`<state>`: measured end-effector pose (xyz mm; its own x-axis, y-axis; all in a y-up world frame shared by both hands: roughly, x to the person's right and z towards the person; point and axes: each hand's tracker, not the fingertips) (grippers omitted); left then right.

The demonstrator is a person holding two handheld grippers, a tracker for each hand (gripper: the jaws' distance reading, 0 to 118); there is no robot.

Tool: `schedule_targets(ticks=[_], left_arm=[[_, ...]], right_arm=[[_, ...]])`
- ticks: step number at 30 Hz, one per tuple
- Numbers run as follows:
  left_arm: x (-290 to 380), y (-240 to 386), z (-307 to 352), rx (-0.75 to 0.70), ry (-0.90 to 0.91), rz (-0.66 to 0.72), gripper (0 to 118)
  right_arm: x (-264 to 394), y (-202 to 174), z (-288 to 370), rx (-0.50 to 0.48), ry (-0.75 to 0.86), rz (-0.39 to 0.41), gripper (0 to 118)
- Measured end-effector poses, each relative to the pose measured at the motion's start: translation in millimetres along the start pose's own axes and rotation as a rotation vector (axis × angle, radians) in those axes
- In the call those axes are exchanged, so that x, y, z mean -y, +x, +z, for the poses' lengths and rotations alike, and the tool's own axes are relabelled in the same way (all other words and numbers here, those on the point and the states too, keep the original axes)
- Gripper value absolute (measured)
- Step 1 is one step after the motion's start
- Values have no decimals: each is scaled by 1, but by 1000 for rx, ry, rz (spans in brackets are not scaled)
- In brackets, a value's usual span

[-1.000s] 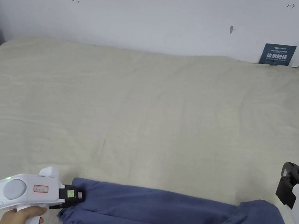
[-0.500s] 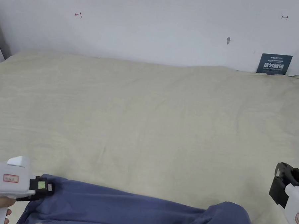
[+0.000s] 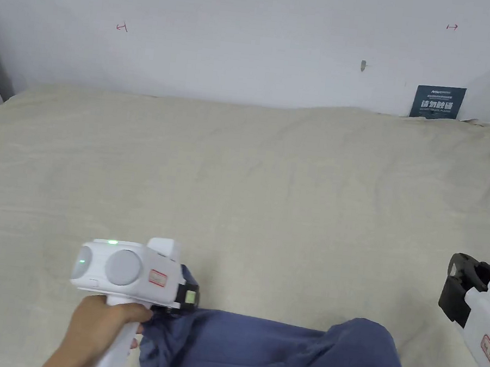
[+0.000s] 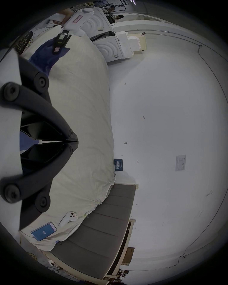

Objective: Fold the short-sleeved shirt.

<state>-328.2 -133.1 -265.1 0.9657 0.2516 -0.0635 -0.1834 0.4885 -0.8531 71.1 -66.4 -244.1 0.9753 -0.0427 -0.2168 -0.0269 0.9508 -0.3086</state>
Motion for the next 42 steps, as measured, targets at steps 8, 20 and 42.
schedule_targets(ticks=[8,20,42], left_arm=[[12,51,-98,34,-138,25,5],[20,58,-116,86,-153,105,84],[37,-47,-2,-135,360,12,0]], right_arm=[[5,12,10,29,-14,-5,0],[11,28,11,55,-25,-12,0],[-1,4,7,16,-14,1,0]])
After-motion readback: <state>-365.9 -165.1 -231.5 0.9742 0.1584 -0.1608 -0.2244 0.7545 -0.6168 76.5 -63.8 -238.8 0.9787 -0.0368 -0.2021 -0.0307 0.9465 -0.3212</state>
